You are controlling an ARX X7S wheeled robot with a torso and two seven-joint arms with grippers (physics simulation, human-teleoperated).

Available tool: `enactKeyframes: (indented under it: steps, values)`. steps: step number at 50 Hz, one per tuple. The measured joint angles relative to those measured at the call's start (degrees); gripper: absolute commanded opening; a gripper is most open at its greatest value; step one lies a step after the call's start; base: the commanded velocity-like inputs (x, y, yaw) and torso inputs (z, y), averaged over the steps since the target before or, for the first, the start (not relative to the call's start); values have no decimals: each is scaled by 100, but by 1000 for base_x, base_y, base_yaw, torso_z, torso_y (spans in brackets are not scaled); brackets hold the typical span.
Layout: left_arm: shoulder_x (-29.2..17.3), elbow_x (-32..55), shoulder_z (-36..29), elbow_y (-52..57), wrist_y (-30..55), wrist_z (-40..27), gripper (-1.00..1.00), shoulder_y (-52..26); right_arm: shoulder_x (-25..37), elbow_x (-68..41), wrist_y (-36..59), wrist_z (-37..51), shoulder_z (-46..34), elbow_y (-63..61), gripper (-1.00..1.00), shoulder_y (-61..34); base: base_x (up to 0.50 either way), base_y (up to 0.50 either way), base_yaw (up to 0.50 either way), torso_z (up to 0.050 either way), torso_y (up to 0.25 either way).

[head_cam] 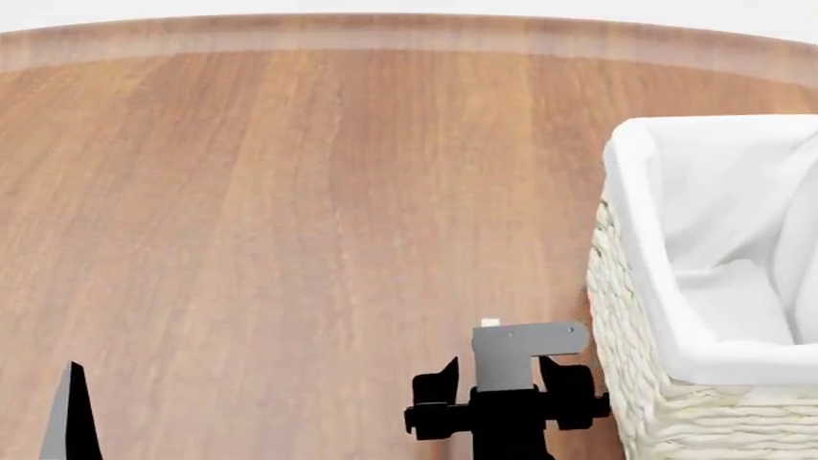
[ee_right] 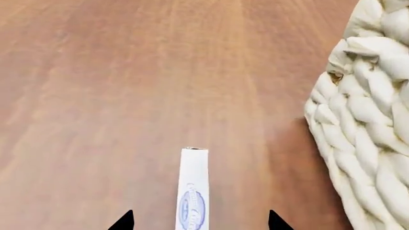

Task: Pick up the cream cheese box, and put it in the basket.

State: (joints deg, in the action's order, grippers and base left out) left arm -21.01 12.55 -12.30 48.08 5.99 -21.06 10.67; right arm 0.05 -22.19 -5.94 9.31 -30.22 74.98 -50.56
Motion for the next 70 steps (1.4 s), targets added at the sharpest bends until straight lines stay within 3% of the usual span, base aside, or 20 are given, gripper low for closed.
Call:
enactKeyframes:
  steps: [21,22,41,54,70]
  values:
    - [-40,11,-51,-24,-24,-42,100,-16,0,167,62,-43,185,0,100,121,0,0,0,0,0]
    - [-42,12,-54,-23,-24,-45,100,-16,0,173,67,-47,193,0,-100,125,0,0,0,0,0]
    - [-80,34,-87,-14,-42,-92,100,-18,2,83,51,-107,214,3,-100,129,0,0,0,0,0]
    - [-111,49,-107,-15,-65,-116,100,-12,26,-751,-204,-49,-529,-70,-100,-146,0,0,0,0,0]
    - [-170,68,-119,20,-112,-140,100,32,921,-1342,937,944,-1188,-3069,-100,-133,0,0,0,0,0]
